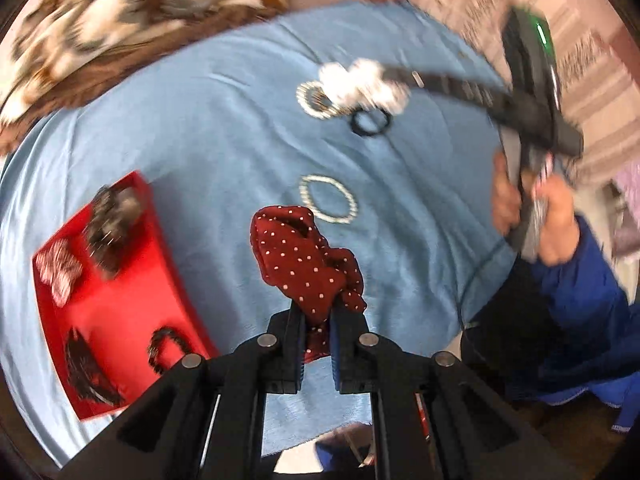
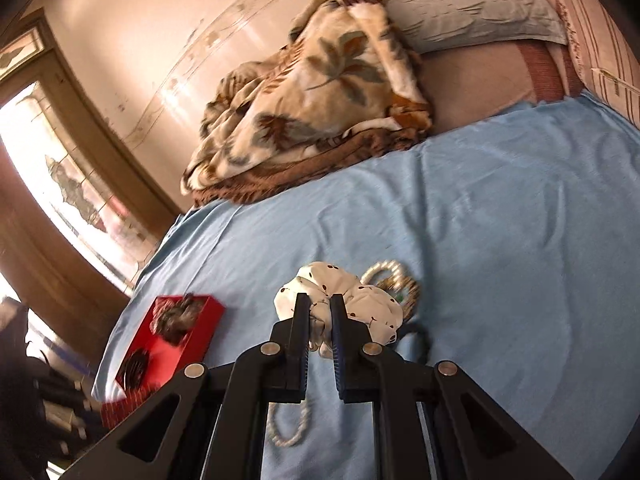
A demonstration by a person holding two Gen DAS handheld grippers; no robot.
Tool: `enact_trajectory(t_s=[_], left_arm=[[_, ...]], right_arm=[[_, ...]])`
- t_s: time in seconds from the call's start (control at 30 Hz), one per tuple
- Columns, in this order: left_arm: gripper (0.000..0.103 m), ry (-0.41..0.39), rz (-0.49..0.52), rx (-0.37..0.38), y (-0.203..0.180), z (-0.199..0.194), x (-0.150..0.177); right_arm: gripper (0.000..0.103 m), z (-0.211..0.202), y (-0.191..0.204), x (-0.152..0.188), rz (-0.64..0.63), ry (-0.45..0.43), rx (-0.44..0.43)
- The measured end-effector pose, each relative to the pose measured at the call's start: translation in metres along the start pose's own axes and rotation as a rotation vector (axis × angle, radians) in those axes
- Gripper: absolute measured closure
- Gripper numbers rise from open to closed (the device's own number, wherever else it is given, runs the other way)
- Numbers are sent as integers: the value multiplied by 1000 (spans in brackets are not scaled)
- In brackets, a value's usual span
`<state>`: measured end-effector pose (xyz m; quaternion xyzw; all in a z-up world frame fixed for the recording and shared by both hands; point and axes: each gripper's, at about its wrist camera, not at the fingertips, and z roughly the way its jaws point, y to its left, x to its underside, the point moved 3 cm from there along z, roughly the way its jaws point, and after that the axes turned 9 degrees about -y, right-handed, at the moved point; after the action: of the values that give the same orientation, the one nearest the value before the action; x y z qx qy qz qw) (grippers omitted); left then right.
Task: Organize jewelry
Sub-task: 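Carry both polka-dot scrunchies into the red tray and lower them in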
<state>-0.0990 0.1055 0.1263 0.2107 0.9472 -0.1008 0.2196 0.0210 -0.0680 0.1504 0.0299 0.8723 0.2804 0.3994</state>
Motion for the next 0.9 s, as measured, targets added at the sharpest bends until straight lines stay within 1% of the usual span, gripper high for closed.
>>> enact_trajectory(t_s=[0.07,0.17,0.23,0.37,0.53,0.63,0.77,0.9], left_arm=[[94,-48,-54,-14,16,-11,9],[93,-134,-149,-59,50,-30,26],[93,-180,-209,-67,69,-43,37],[93,-239,-329,-115,108,-62,64],[93,-303,-445,-131,148,-82,95],[93,-323,-491,-128,161,-81,106],[93,-343,-516,-162,176,-79,113],[93,-355,-531,-197,193,-70,111]], right_arm=[[92,-2,12,11,-23,9,2],[92,-6,34,28,-56,27,-3],[92,-7,48,36,-69,39,-15],[92,-3,83,50,-105,71,-50],[92,12,137,62,-184,118,-101],[92,24,170,69,-238,138,-131],[92,42,209,78,-290,165,-163],[92,58,232,86,-316,188,-171]])
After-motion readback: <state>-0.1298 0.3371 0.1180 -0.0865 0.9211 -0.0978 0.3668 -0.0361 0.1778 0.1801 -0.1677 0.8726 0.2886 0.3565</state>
